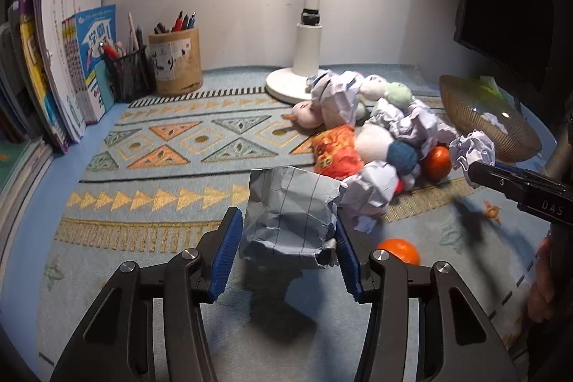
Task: Organize objects
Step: 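Grasp grey paper ball with left tool while right tool grasps white paper ball, then carry both paper balls over the glass bowl and open both tools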
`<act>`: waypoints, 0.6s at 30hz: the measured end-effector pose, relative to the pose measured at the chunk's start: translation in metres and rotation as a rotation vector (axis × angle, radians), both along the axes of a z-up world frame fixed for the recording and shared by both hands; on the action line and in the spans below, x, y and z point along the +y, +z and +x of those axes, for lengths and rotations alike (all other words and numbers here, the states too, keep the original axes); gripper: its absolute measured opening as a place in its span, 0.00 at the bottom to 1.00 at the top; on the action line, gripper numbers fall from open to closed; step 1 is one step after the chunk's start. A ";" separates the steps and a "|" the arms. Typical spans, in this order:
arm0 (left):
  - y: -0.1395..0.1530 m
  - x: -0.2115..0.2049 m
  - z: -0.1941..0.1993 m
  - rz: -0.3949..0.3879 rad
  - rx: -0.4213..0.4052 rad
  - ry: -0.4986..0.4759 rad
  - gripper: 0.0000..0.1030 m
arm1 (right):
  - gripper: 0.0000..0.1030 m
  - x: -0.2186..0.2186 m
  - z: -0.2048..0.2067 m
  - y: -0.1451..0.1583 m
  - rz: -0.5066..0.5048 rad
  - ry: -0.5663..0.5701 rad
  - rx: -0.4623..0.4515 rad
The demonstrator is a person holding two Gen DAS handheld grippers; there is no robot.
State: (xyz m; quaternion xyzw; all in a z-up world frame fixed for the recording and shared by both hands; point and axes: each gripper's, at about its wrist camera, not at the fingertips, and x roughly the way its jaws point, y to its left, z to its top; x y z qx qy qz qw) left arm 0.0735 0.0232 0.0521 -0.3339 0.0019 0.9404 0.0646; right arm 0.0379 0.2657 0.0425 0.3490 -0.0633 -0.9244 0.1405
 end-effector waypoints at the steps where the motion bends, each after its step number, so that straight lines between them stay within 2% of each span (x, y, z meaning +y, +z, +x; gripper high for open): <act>1: 0.009 0.008 0.002 -0.002 0.021 -0.013 0.46 | 0.51 0.006 0.005 0.006 0.001 -0.011 0.014; 7: 0.072 0.065 -0.003 0.080 0.148 -0.122 0.46 | 0.51 0.051 0.027 0.061 0.049 -0.111 0.157; 10: 0.096 0.101 -0.019 0.131 0.168 -0.182 0.46 | 0.52 0.087 0.033 0.084 0.065 -0.209 0.193; 15: 0.127 0.170 -0.065 0.187 0.168 -0.248 0.46 | 0.52 0.158 0.023 0.120 0.009 -0.383 0.234; 18: 0.131 0.209 -0.090 0.178 0.196 -0.248 0.46 | 0.52 0.191 0.012 0.136 -0.011 -0.463 0.273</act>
